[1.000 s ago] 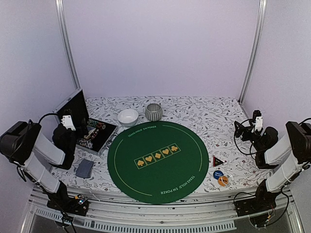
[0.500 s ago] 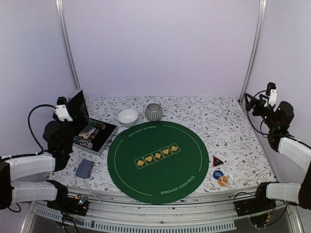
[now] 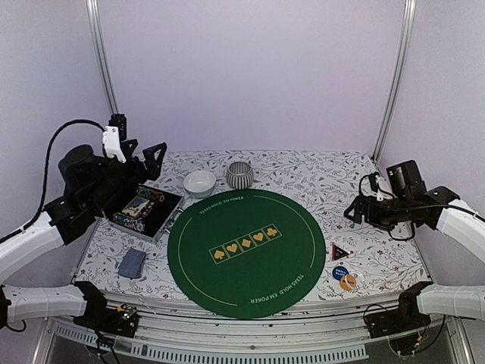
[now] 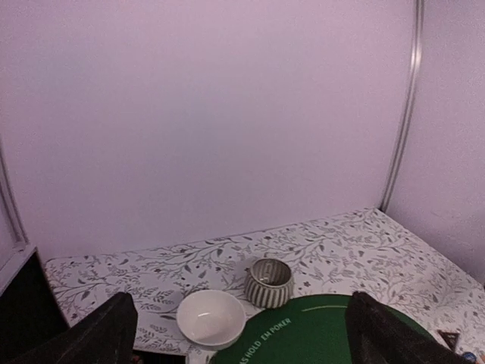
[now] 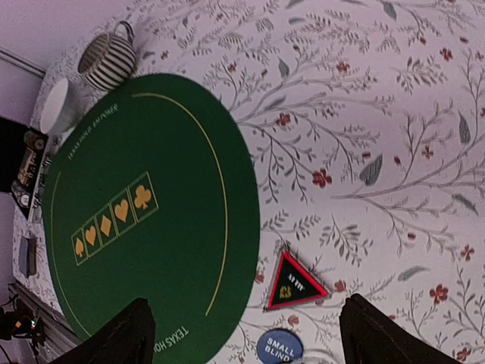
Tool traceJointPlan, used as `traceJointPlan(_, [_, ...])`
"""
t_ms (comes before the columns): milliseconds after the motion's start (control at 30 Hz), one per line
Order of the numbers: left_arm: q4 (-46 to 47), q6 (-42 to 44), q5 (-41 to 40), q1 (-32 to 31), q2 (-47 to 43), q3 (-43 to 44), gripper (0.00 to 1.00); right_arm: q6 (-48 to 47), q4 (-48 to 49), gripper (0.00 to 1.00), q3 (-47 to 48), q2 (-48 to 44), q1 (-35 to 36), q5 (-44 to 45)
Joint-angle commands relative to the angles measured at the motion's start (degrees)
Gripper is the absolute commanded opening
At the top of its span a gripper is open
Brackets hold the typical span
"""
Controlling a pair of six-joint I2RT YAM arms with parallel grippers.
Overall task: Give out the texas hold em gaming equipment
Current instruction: Pick up the dealer button from the corner of the board.
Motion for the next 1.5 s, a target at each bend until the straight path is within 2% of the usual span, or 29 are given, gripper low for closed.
traceJointPlan(0, [-23.60,-1.26,14.17,-6.02,7.60,10.74,0.98,13.94,-22.66,0.87,0.00,-0.01,9.14,12.00])
traceJointPlan(100, [-31.90,1.92,18.06,-9.69,12.39,17.19,0.98,20.73,-26.12,0.88,-3.16,2.57,13.72,13.07])
traceJointPlan(200, [-34.80,3.90,19.76,-11.61,14.40,18.56,0.98,23.55,-26.61,0.89,-5.12,4.68,15.73,11.27])
traceJointPlan(367, [-32.00,6.39,20.72,-12.11,12.63,14.64,0.98,25.67,-25.89,0.90,-5.07,6.44,16.83,9.22])
traceJointPlan(567, [-27.66,9.48,20.29,-12.11,7.72,10.29,0.98,20.81,-25.30,0.97,-4.20,15.31,16.62,5.57])
traceJointPlan(867, [-24.12,12.63,20.56,-12.15,3.42,6.40,0.98,16.69,-24.59,0.96,-3.14,20.48,13.79,0.32])
traceJointPlan(1067, [-24.28,13.55,20.34,-12.16,3.69,6.22,0.98,12.78,-20.49,0.87,-3.73,23.51,11.12,-4.76])
traceJointPlan(1233, [-24.15,14.38,20.04,-12.09,4.04,6.22,0.98,12.29,-18.96,0.80,-3.44,26.52,10.98,-2.94])
traceJointPlan(1367, [-24.19,14.64,20.02,-12.11,4.55,6.13,0.98,11.51,-19.26,0.79,-2.45,27.63,10.90,-2.54])
traceJointPlan(1467, [-24.29,14.95,20.01,-12.11,4.57,6.00,0.98,11.39,-19.35,0.69,-2.19,26.89,10.83,-1.76])
